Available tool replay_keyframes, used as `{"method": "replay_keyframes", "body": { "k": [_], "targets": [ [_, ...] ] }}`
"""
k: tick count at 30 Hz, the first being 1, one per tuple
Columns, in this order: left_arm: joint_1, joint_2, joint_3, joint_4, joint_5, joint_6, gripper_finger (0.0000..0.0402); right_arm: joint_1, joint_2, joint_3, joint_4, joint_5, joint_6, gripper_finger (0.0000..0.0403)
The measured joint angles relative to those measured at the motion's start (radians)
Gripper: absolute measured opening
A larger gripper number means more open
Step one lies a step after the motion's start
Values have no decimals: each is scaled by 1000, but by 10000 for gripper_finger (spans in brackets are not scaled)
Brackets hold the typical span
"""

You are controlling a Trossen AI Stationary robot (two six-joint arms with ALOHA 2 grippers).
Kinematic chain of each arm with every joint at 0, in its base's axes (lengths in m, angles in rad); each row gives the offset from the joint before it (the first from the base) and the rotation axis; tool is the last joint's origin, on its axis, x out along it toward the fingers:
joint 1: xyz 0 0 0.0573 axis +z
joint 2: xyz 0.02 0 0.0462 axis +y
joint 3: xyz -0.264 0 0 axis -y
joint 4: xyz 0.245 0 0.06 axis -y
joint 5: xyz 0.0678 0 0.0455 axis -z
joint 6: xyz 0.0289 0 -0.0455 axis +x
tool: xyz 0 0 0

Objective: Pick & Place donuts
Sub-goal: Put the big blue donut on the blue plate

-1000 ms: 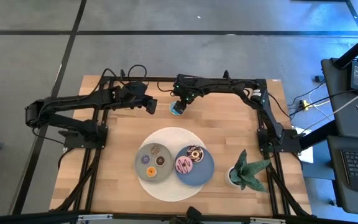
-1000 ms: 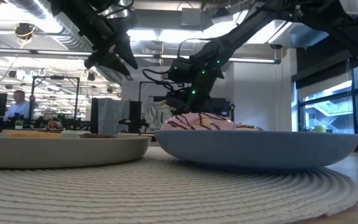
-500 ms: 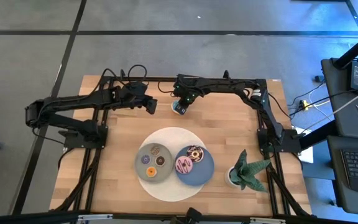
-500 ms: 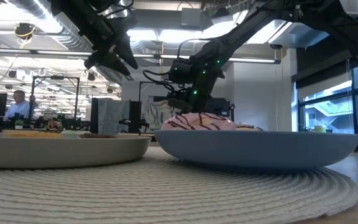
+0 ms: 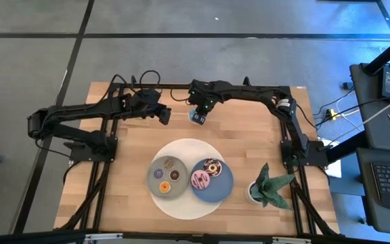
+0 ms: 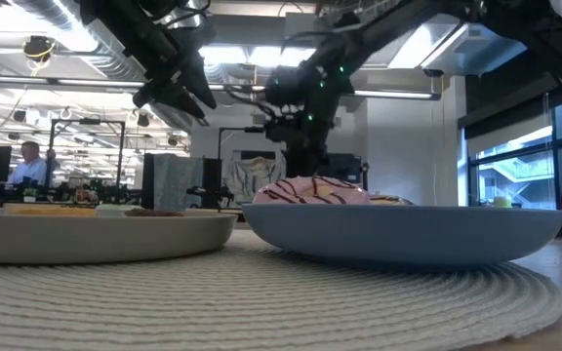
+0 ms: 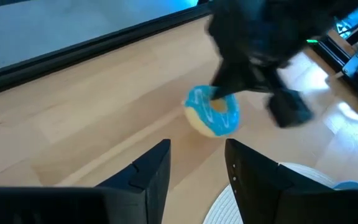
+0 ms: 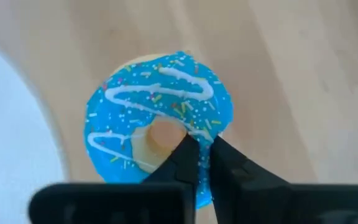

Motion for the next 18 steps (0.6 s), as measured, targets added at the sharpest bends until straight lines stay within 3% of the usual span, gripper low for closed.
{"method": "replay_keyframes", "body": {
  "k": [10,18],
  "targets": [
    [1,0,0,5,-13,0,148,171,-147,3,-233,114,0,27],
    [1,1,0,12,-63,2,146,398,-282,-125,-242,243,135,27]
  ]
}}
